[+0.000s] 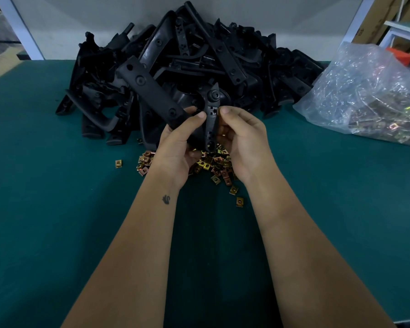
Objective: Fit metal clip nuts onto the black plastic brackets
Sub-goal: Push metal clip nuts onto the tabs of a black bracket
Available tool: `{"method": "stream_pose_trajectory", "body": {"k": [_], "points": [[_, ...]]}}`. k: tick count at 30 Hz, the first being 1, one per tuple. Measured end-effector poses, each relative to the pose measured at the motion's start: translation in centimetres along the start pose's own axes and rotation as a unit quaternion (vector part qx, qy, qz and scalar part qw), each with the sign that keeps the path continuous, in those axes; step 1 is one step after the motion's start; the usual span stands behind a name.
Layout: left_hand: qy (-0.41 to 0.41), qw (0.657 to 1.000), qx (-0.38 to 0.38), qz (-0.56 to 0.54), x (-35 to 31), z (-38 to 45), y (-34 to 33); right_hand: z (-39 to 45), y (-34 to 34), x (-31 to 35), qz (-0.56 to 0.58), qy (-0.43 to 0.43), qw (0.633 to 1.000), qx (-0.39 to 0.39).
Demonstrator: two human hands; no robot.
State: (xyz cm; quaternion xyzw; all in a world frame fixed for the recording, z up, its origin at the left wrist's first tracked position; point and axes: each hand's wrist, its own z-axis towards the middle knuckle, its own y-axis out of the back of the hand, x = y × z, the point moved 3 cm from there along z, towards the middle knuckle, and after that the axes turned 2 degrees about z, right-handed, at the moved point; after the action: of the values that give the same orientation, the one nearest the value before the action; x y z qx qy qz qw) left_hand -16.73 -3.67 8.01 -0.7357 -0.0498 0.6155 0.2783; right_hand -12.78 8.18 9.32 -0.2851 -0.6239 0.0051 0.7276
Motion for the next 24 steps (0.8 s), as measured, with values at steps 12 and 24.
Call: {"method": "stream_pose_trajectory", "body": {"k": [12,24], "points": [[-0.027,1.000,0.006,0.014,-0.47,-0.20,0.17,-0.57,-0.88,-0.08,-0.033,0.008,0.999,0.042],[-0.037,0.998,-0.005,0.058,0.03,-0.08,-0.13,-0.59,-0.96,-0.43,-0.039,0.008,0.999,0.028]]}}
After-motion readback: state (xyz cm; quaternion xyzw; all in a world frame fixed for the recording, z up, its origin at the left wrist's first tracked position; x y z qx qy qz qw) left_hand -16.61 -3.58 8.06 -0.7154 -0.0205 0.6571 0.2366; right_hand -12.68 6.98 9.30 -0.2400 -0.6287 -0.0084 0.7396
